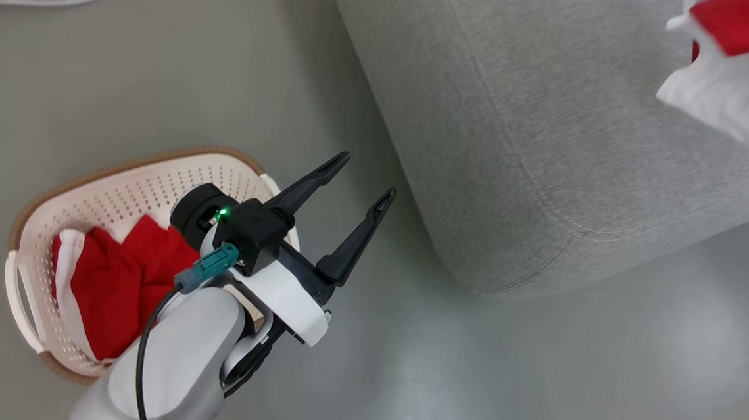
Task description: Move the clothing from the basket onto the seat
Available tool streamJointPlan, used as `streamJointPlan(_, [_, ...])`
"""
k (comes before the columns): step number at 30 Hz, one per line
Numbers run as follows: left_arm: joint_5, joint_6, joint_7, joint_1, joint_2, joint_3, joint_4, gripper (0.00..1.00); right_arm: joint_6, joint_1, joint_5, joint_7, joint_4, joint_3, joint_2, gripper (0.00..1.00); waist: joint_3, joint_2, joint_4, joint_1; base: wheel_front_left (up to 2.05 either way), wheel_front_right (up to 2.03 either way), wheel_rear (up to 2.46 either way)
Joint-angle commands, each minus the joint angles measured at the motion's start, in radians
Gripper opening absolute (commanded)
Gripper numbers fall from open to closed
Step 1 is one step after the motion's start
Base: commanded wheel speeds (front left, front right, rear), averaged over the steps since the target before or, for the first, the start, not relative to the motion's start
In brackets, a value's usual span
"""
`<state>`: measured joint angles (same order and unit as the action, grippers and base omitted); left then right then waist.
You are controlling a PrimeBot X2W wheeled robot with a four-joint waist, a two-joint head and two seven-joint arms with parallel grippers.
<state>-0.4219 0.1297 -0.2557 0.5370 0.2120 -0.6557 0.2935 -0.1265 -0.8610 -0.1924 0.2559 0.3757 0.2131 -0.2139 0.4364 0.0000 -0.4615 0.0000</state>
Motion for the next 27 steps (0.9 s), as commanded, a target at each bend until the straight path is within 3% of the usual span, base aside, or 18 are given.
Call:
streamJointPlan(1, [0.006,0.001,-0.006,0.043,0.011,0.02,-0.026,1.0,-0.004,-0.044,-0.003,0.006,-0.009,0.025,-0.026,0.0,0.064,0.0,0.03,0.0,0.0,0.0,0.0])
streamJointPlan(15, [0.006,0.001,-0.006,0.152,0.04,-0.039,-0.022,1.0,-0.004,-0.286,0.074,0.006,0.098,0.237,-0.116,0.0,0.281,0.0,0.115,0.0,0.0,0.0,0.0])
streamJointPlan(21, [0.006,0.001,-0.006,0.174,0.032,-0.052,-0.028,1.0,-0.004,-0.386,0.17,0.006,0.175,0.349,-0.176,0.0,0.345,0.0,0.159,0.0,0.0,0.0,0.0])
streamJointPlan(27, [0.015,0.001,-0.006,0.158,0.041,-0.029,-0.028,1.0,-0.004,-0.507,0.237,0.006,0.26,0.49,-0.195,0.0,0.378,0.0,0.185,0.0,0.0,0.0,0.0])
